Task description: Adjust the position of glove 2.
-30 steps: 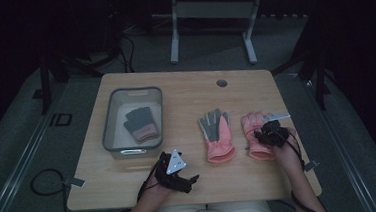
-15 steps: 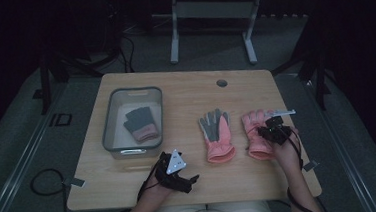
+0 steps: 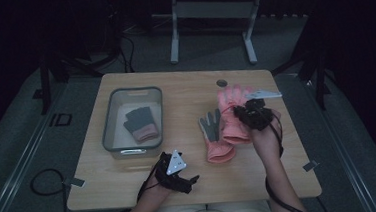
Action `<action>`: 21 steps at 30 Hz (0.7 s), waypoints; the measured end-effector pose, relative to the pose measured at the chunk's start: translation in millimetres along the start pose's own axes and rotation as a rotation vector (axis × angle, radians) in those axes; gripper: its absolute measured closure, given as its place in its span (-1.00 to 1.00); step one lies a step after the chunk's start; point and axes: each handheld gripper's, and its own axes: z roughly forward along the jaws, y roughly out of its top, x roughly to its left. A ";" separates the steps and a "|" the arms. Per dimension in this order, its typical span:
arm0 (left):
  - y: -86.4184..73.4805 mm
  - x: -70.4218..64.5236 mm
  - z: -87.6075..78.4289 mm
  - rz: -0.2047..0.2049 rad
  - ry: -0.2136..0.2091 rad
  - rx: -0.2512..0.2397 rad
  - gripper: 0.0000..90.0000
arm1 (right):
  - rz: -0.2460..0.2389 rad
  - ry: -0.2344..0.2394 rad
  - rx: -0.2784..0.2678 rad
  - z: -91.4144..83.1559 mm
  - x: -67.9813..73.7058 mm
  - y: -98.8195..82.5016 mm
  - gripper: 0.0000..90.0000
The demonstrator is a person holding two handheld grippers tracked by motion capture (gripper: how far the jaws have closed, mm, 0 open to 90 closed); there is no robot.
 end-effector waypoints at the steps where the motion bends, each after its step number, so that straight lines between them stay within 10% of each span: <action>1: -0.1 0.0 0.0 0.000 -0.001 0.001 -0.95 | -0.009 0.012 0.003 1.9 6.7 0.3 0.89; 8: -0.2 -0.3 -0.3 0.007 -0.002 0.004 -0.95 | -0.042 0.031 0.057 22.3 30.0 -11.7 0.88; 21: -0.2 -0.4 0.0 0.006 -0.007 0.007 -0.95 | 0.011 0.048 0.159 73.8 32.6 -51.5 0.80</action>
